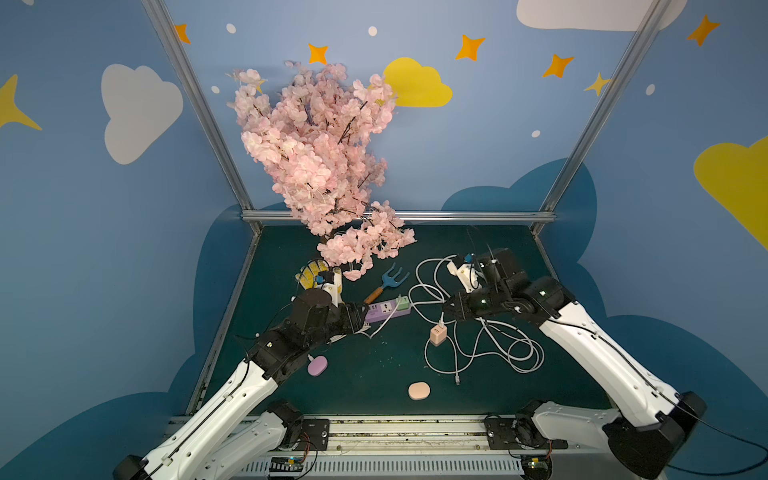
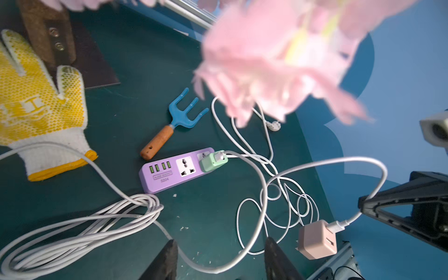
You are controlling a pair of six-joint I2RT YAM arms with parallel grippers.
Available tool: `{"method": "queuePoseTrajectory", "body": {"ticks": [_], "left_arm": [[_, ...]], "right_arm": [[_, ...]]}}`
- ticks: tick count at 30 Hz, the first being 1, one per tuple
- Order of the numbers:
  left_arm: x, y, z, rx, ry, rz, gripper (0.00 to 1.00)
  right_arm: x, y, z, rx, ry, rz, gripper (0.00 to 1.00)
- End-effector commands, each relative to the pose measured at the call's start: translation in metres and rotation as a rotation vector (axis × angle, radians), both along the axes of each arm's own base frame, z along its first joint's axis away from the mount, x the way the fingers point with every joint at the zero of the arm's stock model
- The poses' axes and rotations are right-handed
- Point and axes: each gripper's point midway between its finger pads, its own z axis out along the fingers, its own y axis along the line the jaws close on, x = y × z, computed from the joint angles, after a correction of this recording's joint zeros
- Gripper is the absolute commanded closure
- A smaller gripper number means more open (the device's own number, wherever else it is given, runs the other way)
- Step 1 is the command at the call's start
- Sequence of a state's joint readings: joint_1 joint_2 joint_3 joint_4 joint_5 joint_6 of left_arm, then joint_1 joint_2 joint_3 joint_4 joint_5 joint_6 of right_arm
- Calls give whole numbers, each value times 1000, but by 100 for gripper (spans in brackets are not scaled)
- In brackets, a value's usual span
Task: Charge the bluetooth headset
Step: Pick up the plug from the center of the board.
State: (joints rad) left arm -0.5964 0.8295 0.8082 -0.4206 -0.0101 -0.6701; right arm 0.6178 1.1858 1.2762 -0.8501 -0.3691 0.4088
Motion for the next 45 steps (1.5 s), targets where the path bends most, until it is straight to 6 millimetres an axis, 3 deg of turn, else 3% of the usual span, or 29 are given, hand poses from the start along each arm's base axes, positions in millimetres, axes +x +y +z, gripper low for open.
{"method": "queuePoseTrajectory", "body": {"ticks": [1, 11, 18, 21, 29, 32, 39, 45], "left_arm": [[-6, -14, 30, -44, -93, -78, 40], [-40, -62, 75, -171, -240, -331, 36], [-61, -89, 82, -205, -281, -472, 32], [-57, -93, 79, -170, -293, -468, 31], [-20, -78, 70, 93, -372, -311, 34], [-13, -83, 73, 112, -397, -304, 34], [-8, -104, 77, 106, -421, -357, 46], [-5, -100, 80, 132, -435, -338, 77]], "right_arm": [[-2, 20, 45, 243, 36, 7, 100], [22, 53, 91, 530, 93, 0, 100], [39, 67, 113, 603, 77, 10, 100], [42, 73, 121, 645, 101, 26, 100], [41, 77, 130, 686, 111, 37, 100], [40, 77, 133, 688, 104, 42, 100], [41, 77, 134, 693, 102, 45, 100], [42, 79, 134, 689, 96, 52, 100]]}}
